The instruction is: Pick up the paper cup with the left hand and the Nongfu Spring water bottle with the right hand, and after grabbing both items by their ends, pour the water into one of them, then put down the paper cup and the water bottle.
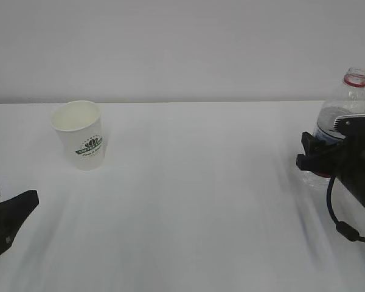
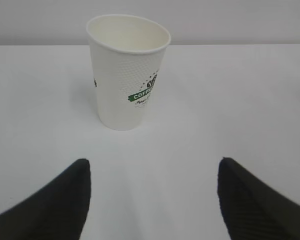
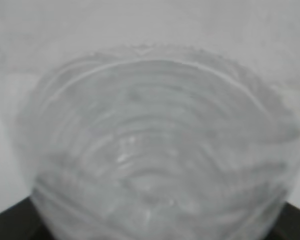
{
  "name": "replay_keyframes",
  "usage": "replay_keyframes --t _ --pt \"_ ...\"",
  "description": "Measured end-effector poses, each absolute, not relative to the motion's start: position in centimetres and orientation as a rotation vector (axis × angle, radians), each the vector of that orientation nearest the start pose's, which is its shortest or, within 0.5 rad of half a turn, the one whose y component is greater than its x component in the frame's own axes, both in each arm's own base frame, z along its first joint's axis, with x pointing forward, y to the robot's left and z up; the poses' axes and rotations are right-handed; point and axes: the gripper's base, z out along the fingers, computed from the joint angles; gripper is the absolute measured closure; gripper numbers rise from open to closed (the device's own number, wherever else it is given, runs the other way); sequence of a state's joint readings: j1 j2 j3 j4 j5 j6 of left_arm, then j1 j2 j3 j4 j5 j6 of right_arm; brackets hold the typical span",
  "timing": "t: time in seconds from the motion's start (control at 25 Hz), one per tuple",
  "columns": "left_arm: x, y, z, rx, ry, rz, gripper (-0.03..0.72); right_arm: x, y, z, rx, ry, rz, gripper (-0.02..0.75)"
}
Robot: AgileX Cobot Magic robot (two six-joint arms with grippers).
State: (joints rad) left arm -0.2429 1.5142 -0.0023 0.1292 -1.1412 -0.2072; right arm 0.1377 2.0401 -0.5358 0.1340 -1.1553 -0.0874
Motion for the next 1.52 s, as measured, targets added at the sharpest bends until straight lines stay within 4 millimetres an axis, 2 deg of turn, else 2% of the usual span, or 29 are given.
replay_keyframes --t 0.32,0.72,1.16,1.52 --pt "16.0 -5.0 13.7 0.162 1.866 -0.381 0.118 29.8 3.2 8.9 -0.098 1.841 -0.030 0.220" --pt "16.0 -5.0 13.7 0.160 1.866 -0.380 0.120 27.0 3.1 10.1 -0.135 1.897 -0.010 0.221" --pt "16.0 -5.0 13.6 0.178 1.866 -0.366 0.131 26.0 3.5 14.0 -0.196 1.812 0.030 0.223" --pt "16.1 -4.9 11.5 0.190 1.988 -0.328 0.139 25.0 3.6 16.9 -0.225 1.776 0.040 0.223"
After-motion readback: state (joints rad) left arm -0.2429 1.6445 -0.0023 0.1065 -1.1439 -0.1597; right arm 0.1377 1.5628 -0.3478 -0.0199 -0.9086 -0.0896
